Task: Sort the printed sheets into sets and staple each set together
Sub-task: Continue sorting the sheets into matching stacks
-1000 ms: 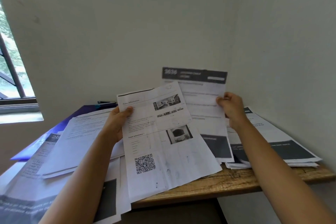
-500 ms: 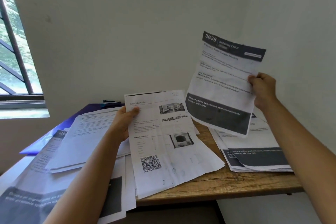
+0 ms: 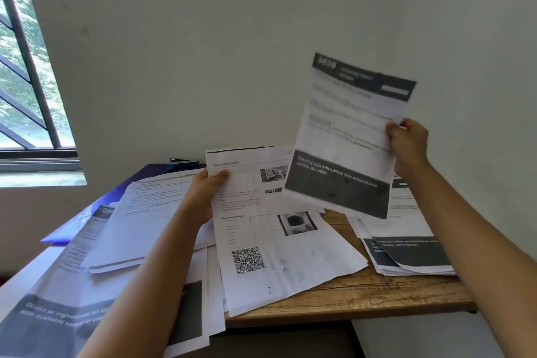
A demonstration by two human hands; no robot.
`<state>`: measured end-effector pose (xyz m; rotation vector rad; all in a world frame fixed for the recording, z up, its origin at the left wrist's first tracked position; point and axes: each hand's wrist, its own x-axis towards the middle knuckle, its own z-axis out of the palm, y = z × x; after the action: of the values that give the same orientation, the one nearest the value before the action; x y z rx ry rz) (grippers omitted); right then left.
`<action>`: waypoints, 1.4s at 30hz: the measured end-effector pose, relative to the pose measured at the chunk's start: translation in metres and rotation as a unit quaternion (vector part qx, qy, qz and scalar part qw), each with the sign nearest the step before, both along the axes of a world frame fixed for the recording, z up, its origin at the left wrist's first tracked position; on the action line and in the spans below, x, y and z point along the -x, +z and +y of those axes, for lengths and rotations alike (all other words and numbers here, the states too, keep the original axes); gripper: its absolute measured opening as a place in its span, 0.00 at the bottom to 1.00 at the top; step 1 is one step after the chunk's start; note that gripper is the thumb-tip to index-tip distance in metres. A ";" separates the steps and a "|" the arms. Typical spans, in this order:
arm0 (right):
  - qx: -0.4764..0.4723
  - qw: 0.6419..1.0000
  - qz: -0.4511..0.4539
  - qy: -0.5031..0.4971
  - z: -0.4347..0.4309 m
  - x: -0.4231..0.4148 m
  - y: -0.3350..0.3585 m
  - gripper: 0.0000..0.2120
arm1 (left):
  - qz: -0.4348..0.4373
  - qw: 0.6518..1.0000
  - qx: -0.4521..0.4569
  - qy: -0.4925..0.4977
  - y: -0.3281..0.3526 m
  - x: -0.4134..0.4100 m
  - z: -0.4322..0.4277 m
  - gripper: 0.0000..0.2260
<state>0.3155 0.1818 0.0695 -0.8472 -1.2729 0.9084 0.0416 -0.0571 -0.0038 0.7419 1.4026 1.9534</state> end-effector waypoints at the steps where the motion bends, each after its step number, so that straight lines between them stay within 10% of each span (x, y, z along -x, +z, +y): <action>1: 0.007 0.999 -0.033 0.012 0.000 0.004 -0.009 0.04 | -0.002 1.000 0.002 0.001 0.000 -0.001 0.000 0.06; 12: -0.017 0.960 -0.241 0.143 -0.062 0.069 -0.071 0.04 | 0.000 1.000 0.014 0.007 0.008 -0.009 -0.004 0.07; 26: -0.053 0.947 -0.242 0.207 -0.086 0.075 -0.088 0.15 | -0.002 0.999 0.028 0.027 0.010 -0.015 0.001 0.22; 32: -0.074 0.950 -0.210 0.220 -0.084 0.074 -0.091 0.17 | 0.047 0.999 0.022 0.016 0.002 -0.011 -0.001 0.02; 42: -0.063 0.949 -0.152 0.270 -0.080 0.071 -0.092 0.12 | 0.038 0.999 0.004 0.035 -0.003 -0.005 0.003 0.04</action>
<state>0.2444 0.1019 -0.0226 -0.5538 -1.8669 1.1365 0.0461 -0.0541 -0.0071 0.7795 1.4989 1.9916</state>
